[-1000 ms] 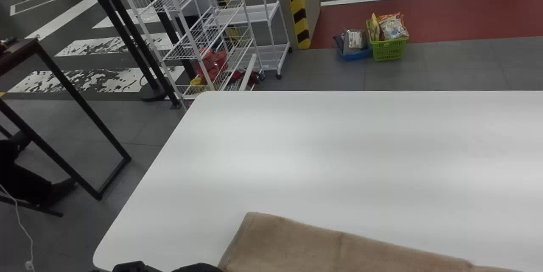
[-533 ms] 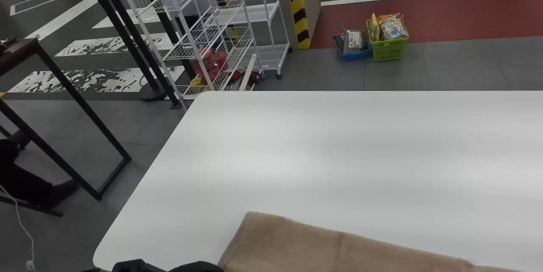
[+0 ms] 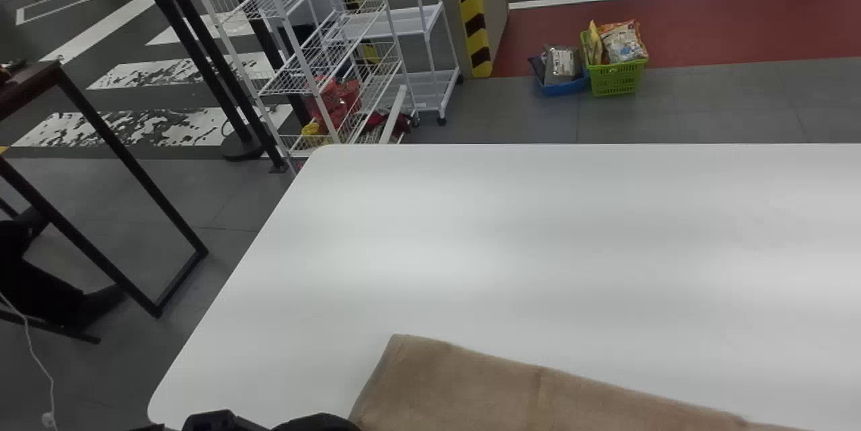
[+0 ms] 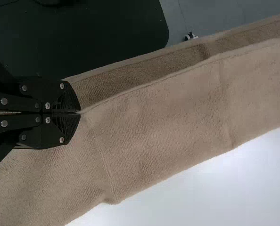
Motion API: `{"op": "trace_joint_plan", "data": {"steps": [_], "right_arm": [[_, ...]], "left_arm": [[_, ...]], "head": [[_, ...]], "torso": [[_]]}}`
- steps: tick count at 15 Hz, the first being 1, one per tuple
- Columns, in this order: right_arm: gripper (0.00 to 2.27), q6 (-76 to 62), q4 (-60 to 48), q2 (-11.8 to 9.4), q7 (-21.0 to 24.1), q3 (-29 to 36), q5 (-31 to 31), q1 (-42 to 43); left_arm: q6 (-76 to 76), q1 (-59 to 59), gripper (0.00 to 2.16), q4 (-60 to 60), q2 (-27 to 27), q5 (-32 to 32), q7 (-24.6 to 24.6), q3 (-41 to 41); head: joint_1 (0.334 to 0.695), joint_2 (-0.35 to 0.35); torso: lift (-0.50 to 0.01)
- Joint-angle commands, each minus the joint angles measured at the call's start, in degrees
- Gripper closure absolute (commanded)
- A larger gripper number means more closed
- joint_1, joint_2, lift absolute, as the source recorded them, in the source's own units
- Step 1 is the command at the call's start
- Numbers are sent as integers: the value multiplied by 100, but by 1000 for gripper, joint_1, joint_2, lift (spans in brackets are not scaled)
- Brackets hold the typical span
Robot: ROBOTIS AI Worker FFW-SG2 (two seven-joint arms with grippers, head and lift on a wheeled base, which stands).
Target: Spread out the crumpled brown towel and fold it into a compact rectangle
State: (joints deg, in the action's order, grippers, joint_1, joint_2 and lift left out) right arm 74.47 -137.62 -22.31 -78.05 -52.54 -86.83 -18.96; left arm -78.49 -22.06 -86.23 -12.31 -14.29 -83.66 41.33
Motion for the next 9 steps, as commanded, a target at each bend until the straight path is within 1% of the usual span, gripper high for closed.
{"op": "trace_joint_plan", "data": {"steps": [1,2,3,4,5,6,7,8,9], "right_arm": [[1612,-15,165,16,-28,-89,8,32],[1555,-32,201,25,-28,-89,8,32],[1261,20,192,25,-28,-107,8,32],[829,56,174,25,-28,-116,8,32],[140,108,113,25,-28,-107,8,32],[-2,196,-2,25,-28,-81,34,32],[-2,266,-133,25,-28,-10,131,32],[2,337,-283,34,-28,139,307,41],[36,495,-423,87,-28,394,553,41]], "left_arm": [[-12,8,1204,19,-8,-12,-1,-2],[-12,0,1204,19,0,-12,-1,-2],[-12,8,1204,19,0,-12,-1,-10],[5,0,1200,28,0,-12,-1,-10],[5,0,998,36,0,32,26,-2],[5,0,694,54,0,49,61,-2],[-12,0,552,63,0,49,69,-2],[-12,8,360,72,9,49,105,-2],[-12,8,289,72,9,49,113,-2]], "head": [[695,350],[695,350],[695,350],[695,350],[695,350],[695,350],[695,350],[695,350],[695,350]], "torso": [[-127],[-127],[-127],[-127],[-127],[-127],[-127],[-127],[-127]]}}
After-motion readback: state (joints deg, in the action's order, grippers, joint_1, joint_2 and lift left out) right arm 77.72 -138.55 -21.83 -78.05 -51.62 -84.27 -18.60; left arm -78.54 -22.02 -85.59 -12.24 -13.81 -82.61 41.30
